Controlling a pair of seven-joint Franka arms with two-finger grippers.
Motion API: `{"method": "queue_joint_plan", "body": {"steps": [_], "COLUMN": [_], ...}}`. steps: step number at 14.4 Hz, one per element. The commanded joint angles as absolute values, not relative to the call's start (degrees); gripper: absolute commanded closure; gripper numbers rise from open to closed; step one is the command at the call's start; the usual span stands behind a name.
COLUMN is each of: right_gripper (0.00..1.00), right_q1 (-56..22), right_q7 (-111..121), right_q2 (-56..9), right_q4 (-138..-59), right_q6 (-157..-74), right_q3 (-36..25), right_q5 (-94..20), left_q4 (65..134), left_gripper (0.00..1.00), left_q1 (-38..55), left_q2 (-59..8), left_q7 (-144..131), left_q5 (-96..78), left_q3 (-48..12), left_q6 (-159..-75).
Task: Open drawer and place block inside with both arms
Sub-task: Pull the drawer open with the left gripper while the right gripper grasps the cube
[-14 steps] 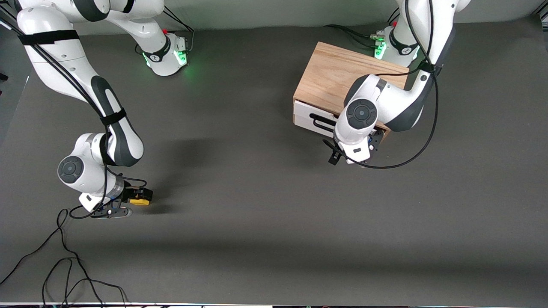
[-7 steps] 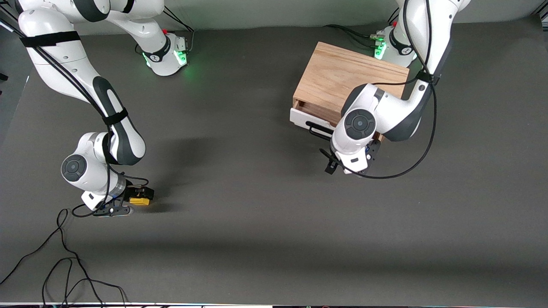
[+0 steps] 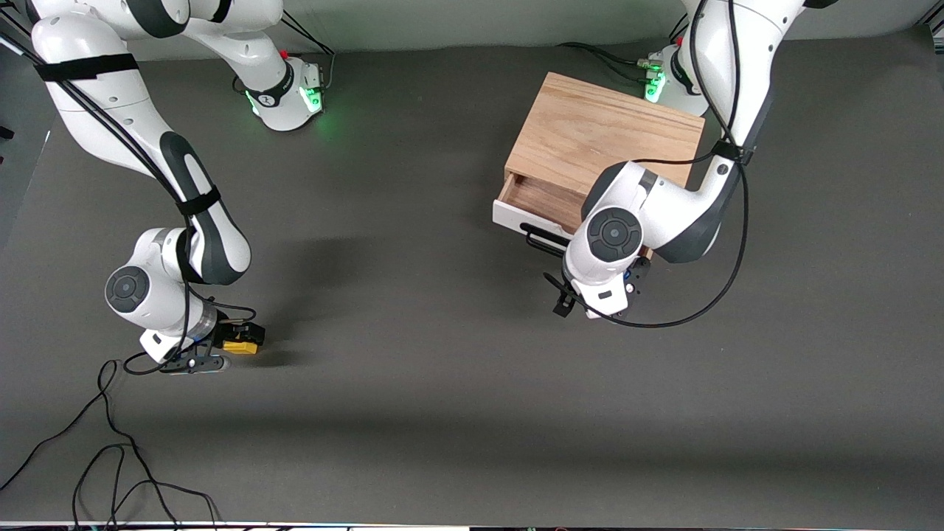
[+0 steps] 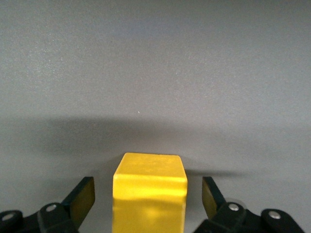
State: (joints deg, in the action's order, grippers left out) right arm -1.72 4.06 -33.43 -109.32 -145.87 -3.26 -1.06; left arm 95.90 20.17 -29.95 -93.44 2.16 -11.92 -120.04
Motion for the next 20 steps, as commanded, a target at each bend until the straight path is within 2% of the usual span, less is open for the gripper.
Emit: {"method": "queue_joint_plan", "body": {"steps": [1, 3, 9, 13, 18, 20], "right_gripper": [0.02, 0.02, 0.02, 0.02, 0.02, 0.02], "right_q1": [-1.8, -1.8, -1.8, -1.8, -1.9, -1.9], "right_q7": [5.2, 5.2, 5.1, 4.9, 4.7, 4.9], "right_q2": [-33.2, -33.3, -35.0, -35.3, -35.7, -35.6], "right_q4": [-109.2, -108.8, -106.1, -106.3, -106.3, -106.8], "right_q6": [-146.6, -146.6, -146.3, -146.4, -146.4, -146.2], "right_q3": [-3.4, -3.4, -3.4, -3.3, -3.2, -3.2], "right_q5": [-0.8, -0.8, -0.8, -1.2, -1.4, -1.4], "left_q4": [88.0, 88.3, 87.6, 81.9, 79.6, 75.5], "left_gripper": [0.00, 0.00, 0.00, 0.00, 0.00, 0.00], "left_q1": [20.7, 20.8, 21.2, 21.2, 21.2, 21.2], "left_q2": [-34.1, -34.1, -33.3, -33.8, -33.1, -32.3], "left_q7": [-92.0, -92.0, -92.4, -92.5, -92.4, -91.8], "left_q5": [6.3, 7.1, 6.4, 6.1, 6.2, 6.2], "left_q3": [-10.8, -10.8, -11.1, -11.2, -12.2, -12.2], "left_q6": [-127.7, -126.8, -114.2, -105.5, -98.1, -91.4]}}
